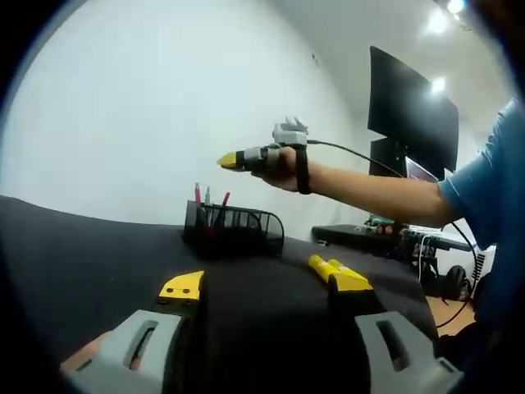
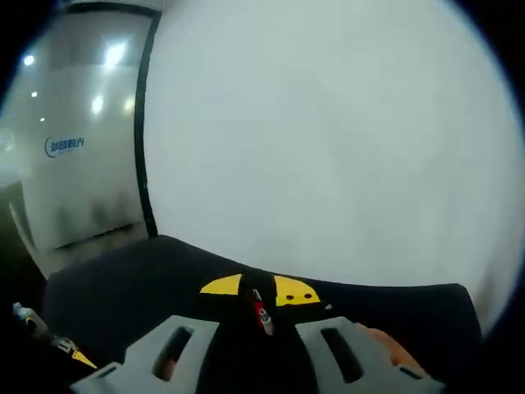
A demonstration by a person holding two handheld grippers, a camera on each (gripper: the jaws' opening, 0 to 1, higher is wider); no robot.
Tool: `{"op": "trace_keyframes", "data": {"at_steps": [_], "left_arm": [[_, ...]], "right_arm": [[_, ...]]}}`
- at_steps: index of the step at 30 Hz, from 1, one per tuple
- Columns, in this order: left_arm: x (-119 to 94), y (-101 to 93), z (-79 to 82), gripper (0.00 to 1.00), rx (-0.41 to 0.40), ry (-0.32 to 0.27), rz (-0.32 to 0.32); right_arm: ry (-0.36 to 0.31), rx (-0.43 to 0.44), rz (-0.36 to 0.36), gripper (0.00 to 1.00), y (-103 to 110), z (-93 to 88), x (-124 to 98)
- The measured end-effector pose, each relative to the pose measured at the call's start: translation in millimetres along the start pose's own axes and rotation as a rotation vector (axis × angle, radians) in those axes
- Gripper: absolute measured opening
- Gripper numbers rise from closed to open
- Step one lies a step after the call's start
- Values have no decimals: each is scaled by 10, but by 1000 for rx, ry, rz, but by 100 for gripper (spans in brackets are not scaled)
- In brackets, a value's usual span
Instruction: Pick up pens and glue sticks and place them into the holder.
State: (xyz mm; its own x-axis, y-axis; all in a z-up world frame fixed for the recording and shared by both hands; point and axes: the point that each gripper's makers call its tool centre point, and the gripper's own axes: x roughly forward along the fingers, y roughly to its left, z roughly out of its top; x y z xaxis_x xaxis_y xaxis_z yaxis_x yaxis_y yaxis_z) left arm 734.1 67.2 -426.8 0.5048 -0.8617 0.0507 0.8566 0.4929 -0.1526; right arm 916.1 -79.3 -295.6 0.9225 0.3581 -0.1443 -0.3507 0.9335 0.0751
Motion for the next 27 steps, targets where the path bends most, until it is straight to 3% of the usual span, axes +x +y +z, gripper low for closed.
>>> {"op": "trace_keyframes", "data": {"at_steps": [4, 8, 14, 20, 21, 27], "left_arm": [[6, 0, -20, 56, 4, 9, 2], [8, 12, -24, 56, 4, 11, 8], [8, 22, -32, 56, 7, 15, 15], [20, 6, -64, 56, 18, 32, 12], [19, 3, -69, 56, 20, 34, 12], [7, 44, -67, 57, 12, 33, 32]], "right_arm": [[-13, -47, 3, 13, 97, 68, -150], [-39, -40, 26, 14, 214, 120, -332], [-47, -78, 29, 17, 368, 98, -622], [-53, -122, 16, 19, 427, 88, -872], [-49, -119, 18, 20, 335, 135, -852], [-56, -94, 24, 23, 316, 97, -1032]]}}
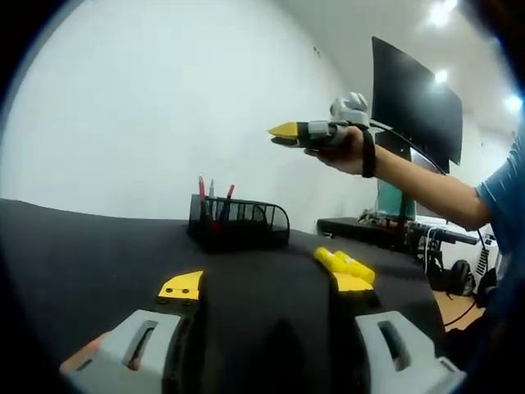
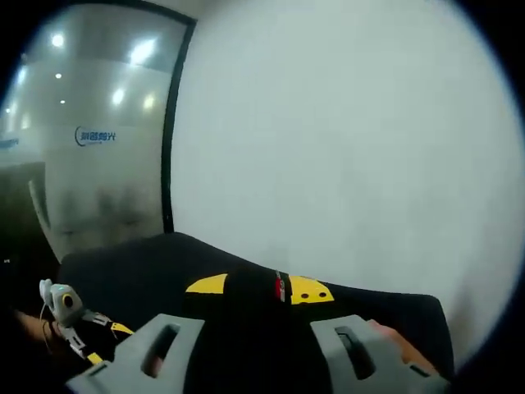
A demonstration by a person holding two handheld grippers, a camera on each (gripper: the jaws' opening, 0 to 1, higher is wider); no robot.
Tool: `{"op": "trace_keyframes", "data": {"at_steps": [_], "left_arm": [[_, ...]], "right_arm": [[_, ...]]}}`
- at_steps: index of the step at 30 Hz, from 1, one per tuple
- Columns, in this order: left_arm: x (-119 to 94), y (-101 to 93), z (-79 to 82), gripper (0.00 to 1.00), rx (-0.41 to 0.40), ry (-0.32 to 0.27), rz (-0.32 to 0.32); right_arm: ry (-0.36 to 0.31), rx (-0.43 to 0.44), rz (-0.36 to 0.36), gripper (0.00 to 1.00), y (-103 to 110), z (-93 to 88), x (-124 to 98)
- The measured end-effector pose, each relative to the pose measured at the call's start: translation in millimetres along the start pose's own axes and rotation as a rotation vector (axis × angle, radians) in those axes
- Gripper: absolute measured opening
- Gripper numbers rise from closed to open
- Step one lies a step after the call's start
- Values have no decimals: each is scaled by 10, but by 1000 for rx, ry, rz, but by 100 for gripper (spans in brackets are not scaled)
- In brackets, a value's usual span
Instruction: Pick up pens and glue sticks and place them into the holder.
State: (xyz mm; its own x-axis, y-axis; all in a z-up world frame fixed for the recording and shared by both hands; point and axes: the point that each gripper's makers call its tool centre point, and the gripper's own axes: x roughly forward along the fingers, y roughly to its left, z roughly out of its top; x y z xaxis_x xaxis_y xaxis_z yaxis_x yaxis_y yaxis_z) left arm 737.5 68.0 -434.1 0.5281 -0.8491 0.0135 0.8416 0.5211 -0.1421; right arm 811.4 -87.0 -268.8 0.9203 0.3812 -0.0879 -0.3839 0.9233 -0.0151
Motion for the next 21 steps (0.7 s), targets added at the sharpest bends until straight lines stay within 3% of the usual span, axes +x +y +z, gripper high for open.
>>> {"op": "trace_keyframes", "data": {"at_steps": [14, 21], "left_arm": [[12, 34, -34, 58, 6, 17, 24], [-22, 58, 38, 61, -23, -25, 26]], "right_arm": [[3, 23, -55, 24, -257, -181, -495], [-9, 63, -69, 27, -238, -380, -720]]}}
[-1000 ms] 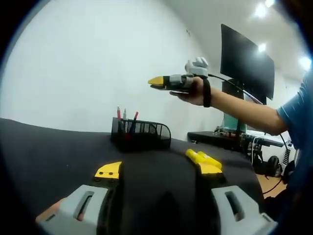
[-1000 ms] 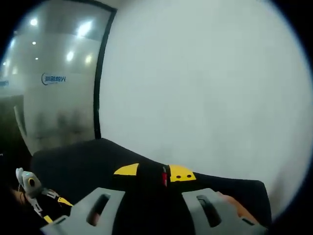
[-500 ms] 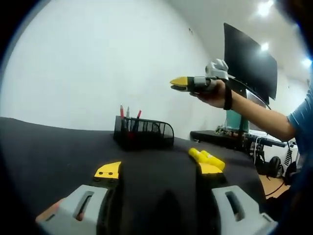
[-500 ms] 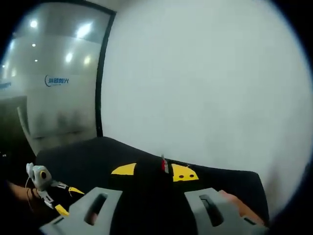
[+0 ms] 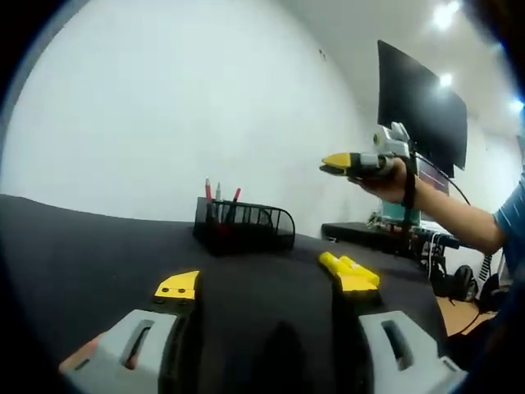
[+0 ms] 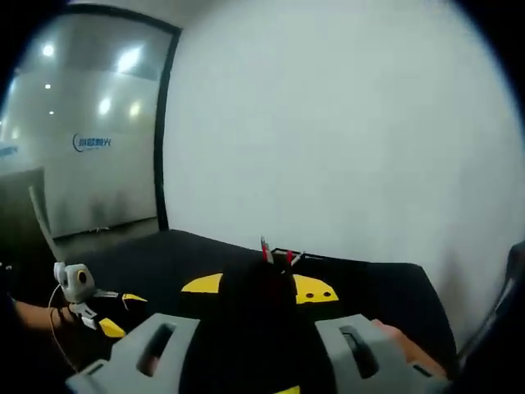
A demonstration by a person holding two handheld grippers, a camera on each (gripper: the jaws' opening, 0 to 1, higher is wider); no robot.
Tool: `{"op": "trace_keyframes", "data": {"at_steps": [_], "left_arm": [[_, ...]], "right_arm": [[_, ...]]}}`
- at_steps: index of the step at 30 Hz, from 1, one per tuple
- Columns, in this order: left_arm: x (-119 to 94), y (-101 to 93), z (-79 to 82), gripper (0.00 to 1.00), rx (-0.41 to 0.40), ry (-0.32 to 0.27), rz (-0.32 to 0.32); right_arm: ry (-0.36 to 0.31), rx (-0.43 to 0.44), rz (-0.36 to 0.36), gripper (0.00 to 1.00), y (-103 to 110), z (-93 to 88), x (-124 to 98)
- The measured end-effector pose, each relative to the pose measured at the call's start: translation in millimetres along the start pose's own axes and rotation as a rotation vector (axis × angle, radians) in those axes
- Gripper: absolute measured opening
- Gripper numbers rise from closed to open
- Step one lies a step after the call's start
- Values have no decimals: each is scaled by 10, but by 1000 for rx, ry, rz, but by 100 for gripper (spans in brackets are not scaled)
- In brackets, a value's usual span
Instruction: Pick up pens and glue sticks and place them into the holder.
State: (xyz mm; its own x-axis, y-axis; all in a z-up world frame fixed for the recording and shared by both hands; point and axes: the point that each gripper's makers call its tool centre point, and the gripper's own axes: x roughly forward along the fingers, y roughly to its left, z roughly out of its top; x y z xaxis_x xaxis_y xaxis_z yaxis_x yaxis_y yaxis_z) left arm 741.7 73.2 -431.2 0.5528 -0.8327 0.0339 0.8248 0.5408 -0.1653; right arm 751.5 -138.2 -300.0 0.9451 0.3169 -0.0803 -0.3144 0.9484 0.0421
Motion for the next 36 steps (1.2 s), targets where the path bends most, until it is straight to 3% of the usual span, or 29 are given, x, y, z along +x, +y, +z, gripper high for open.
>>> {"op": "trace_keyframes", "data": {"at_steps": [5, 17, 26, 32, 36], "left_arm": [[11, -13, -28, 61, 1, 12, -1], [24, -32, -67, 65, 0, 33, -1], [66, -52, -191, 70, 36, 96, 13], [53, -30, -133, 74, -9, 68, 25], [56, 16, -89, 86, 3, 41, 54]], "right_arm": [[-34, 24, -31, 31, -62, -110, -165], [-46, 98, -84, 35, -126, -536, -489], [-43, 66, -109, 37, -72, -894, -624], [-66, 99, -109, 38, -85, -1019, -694], [-76, 109, -106, 42, -98, -1080, -774]]}}
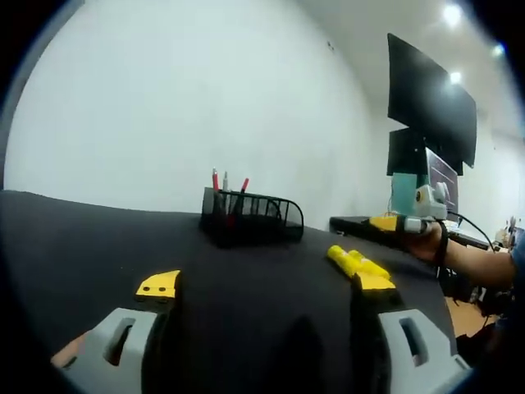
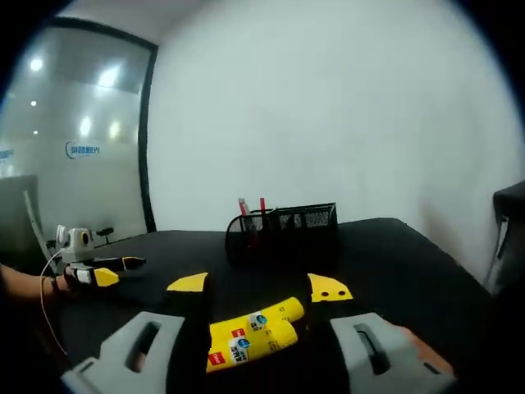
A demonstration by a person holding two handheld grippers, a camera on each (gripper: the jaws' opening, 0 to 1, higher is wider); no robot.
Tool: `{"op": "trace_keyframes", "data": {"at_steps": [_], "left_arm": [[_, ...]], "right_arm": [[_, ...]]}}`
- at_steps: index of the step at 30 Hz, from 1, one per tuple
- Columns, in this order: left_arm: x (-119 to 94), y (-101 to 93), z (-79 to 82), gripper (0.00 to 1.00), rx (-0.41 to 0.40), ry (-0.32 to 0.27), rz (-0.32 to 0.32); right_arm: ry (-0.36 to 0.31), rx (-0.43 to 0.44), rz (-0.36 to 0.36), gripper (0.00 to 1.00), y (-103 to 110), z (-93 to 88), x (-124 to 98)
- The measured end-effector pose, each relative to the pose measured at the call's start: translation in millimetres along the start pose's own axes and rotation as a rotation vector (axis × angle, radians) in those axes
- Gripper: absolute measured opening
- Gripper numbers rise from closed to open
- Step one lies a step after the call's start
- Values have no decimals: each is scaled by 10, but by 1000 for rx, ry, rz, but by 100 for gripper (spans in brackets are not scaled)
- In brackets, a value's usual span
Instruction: Pick up pens and glue sticks and place them into the holder.
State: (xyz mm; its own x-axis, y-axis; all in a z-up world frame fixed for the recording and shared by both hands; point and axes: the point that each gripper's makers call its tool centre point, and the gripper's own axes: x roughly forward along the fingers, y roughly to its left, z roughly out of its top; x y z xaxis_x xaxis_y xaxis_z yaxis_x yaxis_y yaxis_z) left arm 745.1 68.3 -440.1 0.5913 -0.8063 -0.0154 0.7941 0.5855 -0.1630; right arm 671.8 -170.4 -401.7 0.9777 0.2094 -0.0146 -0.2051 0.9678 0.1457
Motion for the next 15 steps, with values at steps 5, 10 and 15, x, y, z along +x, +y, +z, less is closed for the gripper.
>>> {"op": "trace_keyframes", "data": {"at_steps": [5, 10, 15], "left_arm": [[7, 2, -15, 86, 0, 6, 11], [20, -10, -42, 87, 14, 18, 12], [27, -14, -41, 88, 13, 16, 7]], "right_arm": [[7, 0, 1, 44, -32, -101, -86], [8, 12, 31, 56, 6, -204, -106], [3, -19, 14, 58, -13, -261, -77]]}}
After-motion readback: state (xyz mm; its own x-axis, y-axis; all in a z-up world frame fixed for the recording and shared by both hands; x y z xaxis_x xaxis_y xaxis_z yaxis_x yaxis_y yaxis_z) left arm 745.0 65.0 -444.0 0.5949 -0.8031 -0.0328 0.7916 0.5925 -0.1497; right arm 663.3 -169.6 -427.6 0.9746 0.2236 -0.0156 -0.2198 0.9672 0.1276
